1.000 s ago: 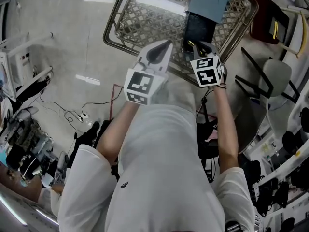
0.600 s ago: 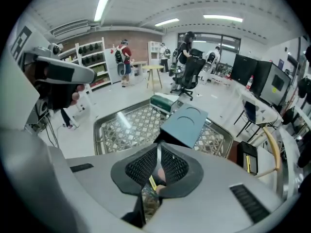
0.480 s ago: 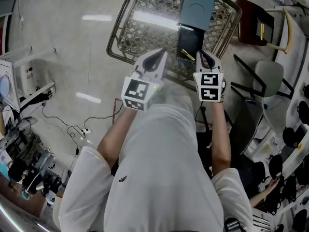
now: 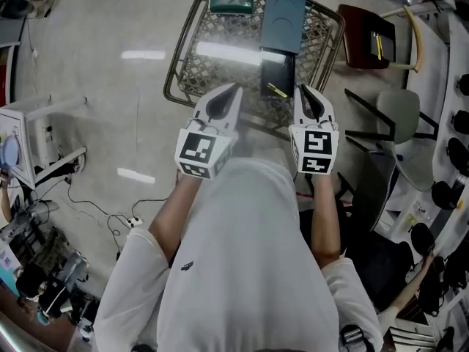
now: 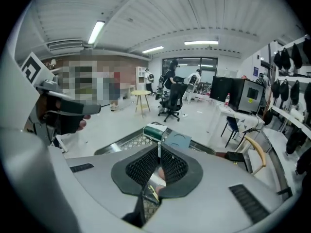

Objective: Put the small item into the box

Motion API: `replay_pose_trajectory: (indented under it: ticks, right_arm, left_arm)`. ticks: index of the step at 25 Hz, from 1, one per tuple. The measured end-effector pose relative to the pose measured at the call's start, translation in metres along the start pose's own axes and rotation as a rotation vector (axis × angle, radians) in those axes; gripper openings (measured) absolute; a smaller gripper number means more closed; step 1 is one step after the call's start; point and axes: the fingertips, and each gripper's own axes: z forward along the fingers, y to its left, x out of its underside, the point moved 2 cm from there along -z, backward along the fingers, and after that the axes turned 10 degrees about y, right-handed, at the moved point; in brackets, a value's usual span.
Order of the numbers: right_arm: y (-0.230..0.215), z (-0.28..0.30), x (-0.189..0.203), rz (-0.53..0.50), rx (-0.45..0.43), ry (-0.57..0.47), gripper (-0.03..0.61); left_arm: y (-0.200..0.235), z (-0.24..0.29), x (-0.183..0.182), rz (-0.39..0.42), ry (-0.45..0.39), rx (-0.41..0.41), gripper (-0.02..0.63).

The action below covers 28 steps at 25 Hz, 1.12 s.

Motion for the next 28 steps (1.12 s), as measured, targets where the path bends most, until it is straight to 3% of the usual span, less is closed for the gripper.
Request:
replay_pose_trajectory:
  ticks: [8, 16, 28]
  right_arm:
    - [0.001, -0.054, -0.023, 0.088, 0.021, -0.133, 0.014]
    - [-0.001, -0.095, -0.050, 0.109, 0.060, -0.269, 0.014]
    - [0.002, -0.119, -0.068, 0.101, 0.085, -0.362, 0.014]
  left_arm:
    - [-0.007, -0.033, -0.026, 0.024, -0.069, 0.000, 0.002]
    - [-0.014, -0.052, -0.049, 0.041, -0.115, 0.015, 0.002]
    - [-0.022, -0.074, -0.076, 0.087, -0.181, 0.023, 0.002]
